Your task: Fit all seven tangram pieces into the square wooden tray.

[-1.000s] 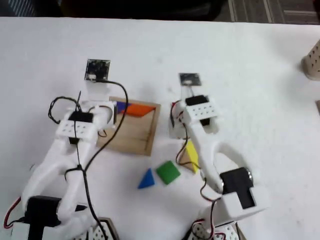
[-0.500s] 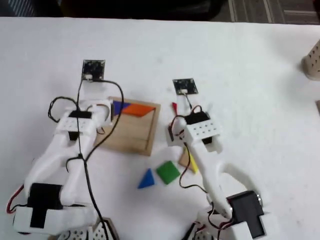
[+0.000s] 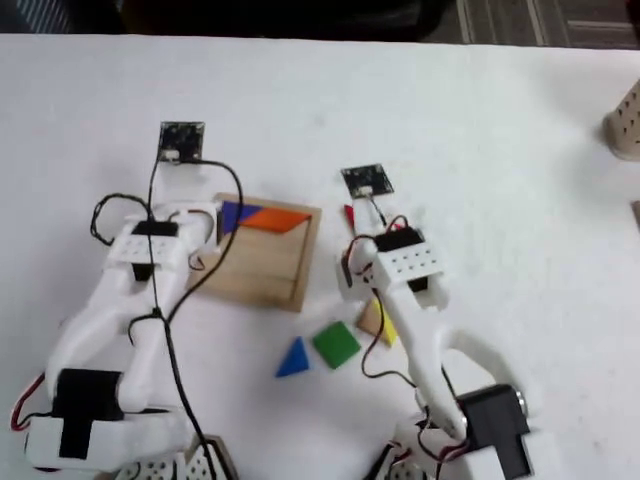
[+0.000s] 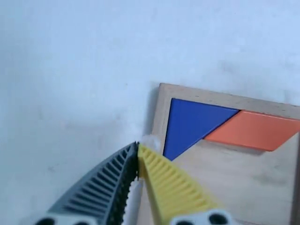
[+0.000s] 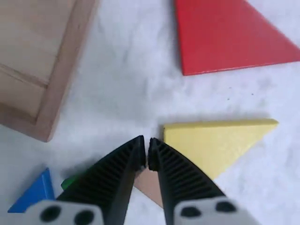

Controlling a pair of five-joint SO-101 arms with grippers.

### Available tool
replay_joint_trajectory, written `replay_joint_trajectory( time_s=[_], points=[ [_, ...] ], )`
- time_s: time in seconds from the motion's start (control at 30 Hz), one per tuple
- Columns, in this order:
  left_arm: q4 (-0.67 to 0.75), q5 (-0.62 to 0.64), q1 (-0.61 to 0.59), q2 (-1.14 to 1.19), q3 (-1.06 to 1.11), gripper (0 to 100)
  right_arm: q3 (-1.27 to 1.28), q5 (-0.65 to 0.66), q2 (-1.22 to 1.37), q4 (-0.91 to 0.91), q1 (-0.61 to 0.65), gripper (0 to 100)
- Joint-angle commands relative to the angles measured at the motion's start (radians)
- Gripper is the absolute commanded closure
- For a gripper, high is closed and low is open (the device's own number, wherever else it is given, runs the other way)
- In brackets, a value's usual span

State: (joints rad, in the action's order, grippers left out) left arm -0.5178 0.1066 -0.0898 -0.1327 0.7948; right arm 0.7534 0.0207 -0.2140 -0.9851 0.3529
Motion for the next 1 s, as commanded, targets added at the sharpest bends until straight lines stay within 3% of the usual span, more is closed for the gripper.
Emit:
replay_joint_trajectory(
  time_s=[0.0,0.37,0.57,0.77,0.97],
  points=[
    [0.002,0.005,-0.025,-0.047,-0.057,98,0.032,0.041,-0.119,-0.016,-0.007,98.1],
    [0.000,0.005,-0.018,-0.045,-0.055,98,0.288,0.043,-0.470,-0.016,0.188,97.7],
    [0.000,0.005,-0.016,-0.045,-0.054,98,0.321,0.066,-0.452,-0.016,0.128,96.7],
    [0.002,0.005,-0.016,-0.045,-0.054,98,0.341,0.132,-0.354,-0.021,0.065,81.7],
    [0.002,0.005,-0.013,-0.044,-0.054,98,0.344,0.132,-0.331,0.028,0.048,83.3]
  ],
)
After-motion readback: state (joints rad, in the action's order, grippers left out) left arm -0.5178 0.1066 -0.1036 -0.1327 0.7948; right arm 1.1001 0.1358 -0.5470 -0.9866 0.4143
